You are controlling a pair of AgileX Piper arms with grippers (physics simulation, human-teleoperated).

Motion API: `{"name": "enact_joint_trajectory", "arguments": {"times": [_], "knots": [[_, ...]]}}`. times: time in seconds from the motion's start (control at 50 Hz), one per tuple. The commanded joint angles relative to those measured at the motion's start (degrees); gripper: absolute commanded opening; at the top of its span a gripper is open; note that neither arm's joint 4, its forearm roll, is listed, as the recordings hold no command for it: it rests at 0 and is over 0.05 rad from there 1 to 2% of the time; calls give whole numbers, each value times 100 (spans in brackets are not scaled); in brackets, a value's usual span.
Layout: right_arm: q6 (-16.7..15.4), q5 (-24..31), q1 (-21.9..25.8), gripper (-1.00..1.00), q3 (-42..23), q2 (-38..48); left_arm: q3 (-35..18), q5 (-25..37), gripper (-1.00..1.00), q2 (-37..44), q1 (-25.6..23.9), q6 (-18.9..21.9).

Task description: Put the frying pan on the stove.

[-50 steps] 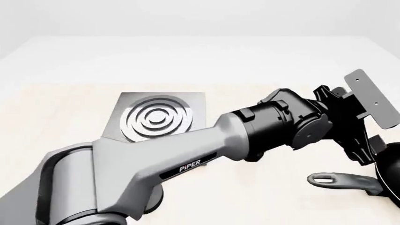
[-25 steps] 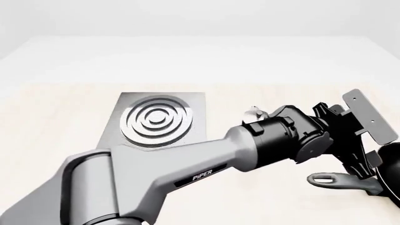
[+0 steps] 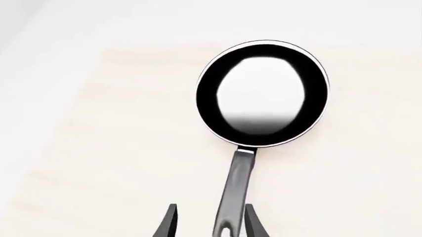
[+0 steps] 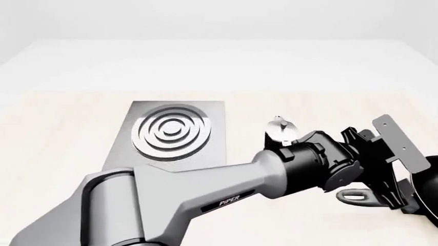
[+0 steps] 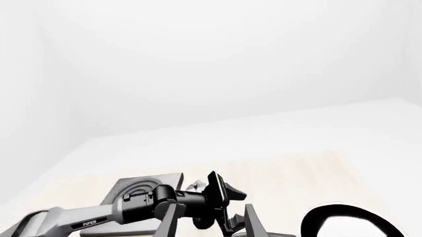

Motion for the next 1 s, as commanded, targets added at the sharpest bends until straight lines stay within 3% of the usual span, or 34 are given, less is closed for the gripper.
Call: {"name": "enact_joint_trajectory", "arguments": {"times": [0.02, 1.0], "knots": [[22, 0, 0, 100, -4, 0, 5, -65, 100, 148, -14, -52], [113, 0, 13, 100, -17, 0, -195, -425, 100, 1113, 11, -329]]}}
